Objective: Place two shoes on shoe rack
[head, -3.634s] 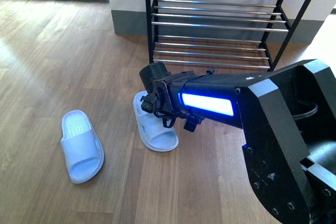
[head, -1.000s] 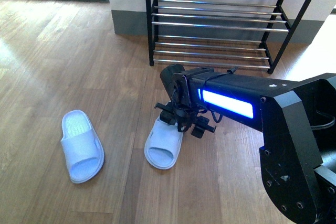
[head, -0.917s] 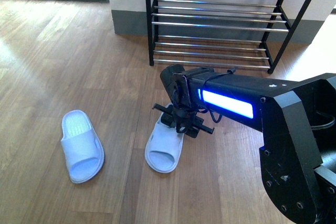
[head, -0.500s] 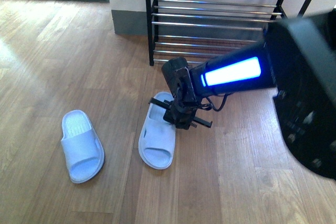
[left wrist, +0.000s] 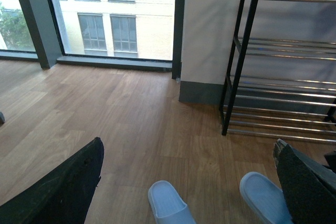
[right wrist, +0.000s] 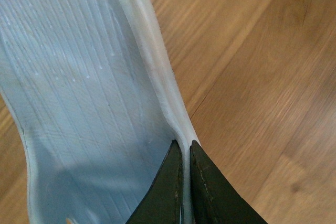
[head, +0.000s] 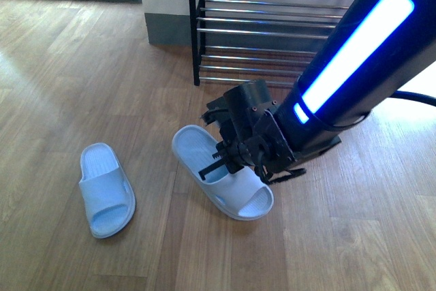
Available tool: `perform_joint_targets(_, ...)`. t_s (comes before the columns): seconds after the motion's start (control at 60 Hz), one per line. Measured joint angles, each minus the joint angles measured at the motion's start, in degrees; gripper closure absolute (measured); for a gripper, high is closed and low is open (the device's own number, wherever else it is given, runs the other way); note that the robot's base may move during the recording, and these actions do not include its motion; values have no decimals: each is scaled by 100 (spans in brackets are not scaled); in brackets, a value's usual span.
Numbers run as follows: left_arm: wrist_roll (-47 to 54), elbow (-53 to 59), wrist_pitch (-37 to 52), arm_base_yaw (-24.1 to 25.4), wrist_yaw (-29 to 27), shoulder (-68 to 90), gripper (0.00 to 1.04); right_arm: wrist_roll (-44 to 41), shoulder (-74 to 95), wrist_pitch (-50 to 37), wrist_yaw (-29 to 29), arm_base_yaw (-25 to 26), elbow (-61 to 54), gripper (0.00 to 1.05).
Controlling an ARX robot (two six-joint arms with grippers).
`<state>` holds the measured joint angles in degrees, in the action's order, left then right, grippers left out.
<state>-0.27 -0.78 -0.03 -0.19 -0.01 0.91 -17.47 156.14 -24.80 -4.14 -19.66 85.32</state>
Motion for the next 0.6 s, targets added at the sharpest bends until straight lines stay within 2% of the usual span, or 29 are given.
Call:
perform_joint_targets(0.017, 0, 0, 2, 0, 0, 0, 9, -76, -48, -96, 15, -13, -101, 103)
perform_joint_targets(0.067, 0, 0, 0, 0, 0, 0, 9, -1036, -323, -619, 199, -85, -684, 103)
perform_joint_targets(0.183, 0, 0, 2, 0, 0, 0, 9, -3663, -584, -1886, 527, -181, -1961, 103)
perform_joint_targets(0.25, 0, 0, 2, 0, 0, 0, 9, -4538, -498, -2229, 632, -162, -2297, 103)
perform_joint_targets(0.35, 0, 0, 2, 0, -2, 0, 9, -6314, -90, -2931, 678, -33, -2549, 103)
perform_joint_targets(0.483, 0, 0, 2, 0, 0, 0, 9, -7805, 297, -3126, 691, 173, -2544, 103)
perform_joint_targets(0.567, 0, 0, 0, 0, 0, 0, 9, -8290, 437, -3156, 691, 254, -2507, 103)
perform_joint_targets(0.6, 0, 0, 0, 0, 0, 0, 9, -8358, 461, -3200, 688, 260, -2496, 100)
